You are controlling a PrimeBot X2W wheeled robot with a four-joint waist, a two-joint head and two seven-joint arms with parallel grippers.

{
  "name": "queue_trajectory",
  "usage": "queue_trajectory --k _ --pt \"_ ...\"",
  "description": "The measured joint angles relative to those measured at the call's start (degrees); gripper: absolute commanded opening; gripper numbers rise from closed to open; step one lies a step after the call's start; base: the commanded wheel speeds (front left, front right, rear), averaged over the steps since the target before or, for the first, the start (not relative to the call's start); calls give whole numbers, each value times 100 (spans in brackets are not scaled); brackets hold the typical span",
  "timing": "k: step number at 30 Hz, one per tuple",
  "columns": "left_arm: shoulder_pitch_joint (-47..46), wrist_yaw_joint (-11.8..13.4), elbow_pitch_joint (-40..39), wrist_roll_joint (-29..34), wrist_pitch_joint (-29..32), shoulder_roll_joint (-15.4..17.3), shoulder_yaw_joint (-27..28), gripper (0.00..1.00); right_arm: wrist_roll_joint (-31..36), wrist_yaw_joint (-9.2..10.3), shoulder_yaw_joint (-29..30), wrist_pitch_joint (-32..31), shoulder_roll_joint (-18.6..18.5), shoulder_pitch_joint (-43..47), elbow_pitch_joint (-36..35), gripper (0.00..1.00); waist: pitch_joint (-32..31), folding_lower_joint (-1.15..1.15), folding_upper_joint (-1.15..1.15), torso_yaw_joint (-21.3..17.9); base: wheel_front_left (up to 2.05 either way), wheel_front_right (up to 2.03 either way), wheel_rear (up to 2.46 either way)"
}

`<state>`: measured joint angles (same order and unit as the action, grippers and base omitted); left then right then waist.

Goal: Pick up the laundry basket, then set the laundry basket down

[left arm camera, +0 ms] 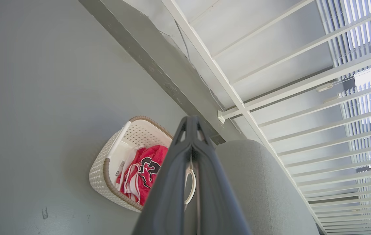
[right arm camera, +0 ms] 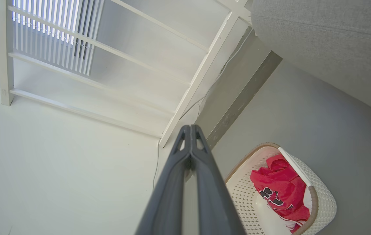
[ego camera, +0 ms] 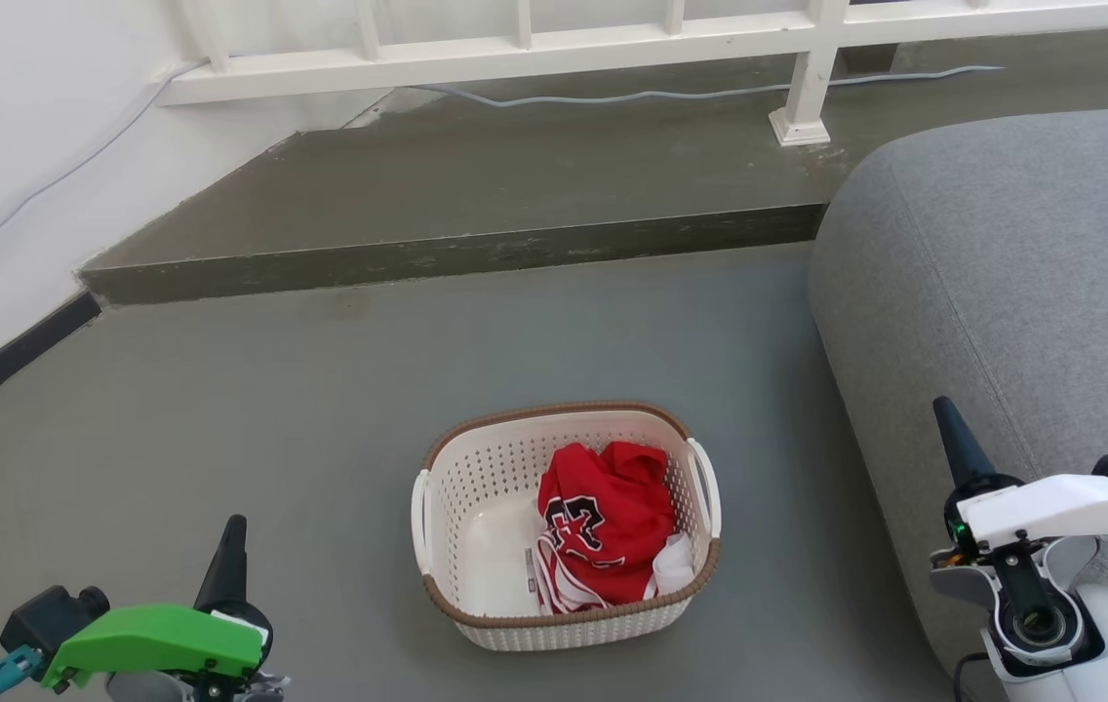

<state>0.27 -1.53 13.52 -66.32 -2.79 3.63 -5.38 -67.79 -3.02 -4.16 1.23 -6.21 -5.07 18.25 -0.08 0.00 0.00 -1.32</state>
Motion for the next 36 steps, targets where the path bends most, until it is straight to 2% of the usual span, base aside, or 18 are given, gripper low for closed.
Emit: queue_trajectory --k 36 --pt "-215 -450 151 -2356 579 7 570 0 -2050 -310 989 -625 308 1 -142 0 21 0 0 114 0 0 0"
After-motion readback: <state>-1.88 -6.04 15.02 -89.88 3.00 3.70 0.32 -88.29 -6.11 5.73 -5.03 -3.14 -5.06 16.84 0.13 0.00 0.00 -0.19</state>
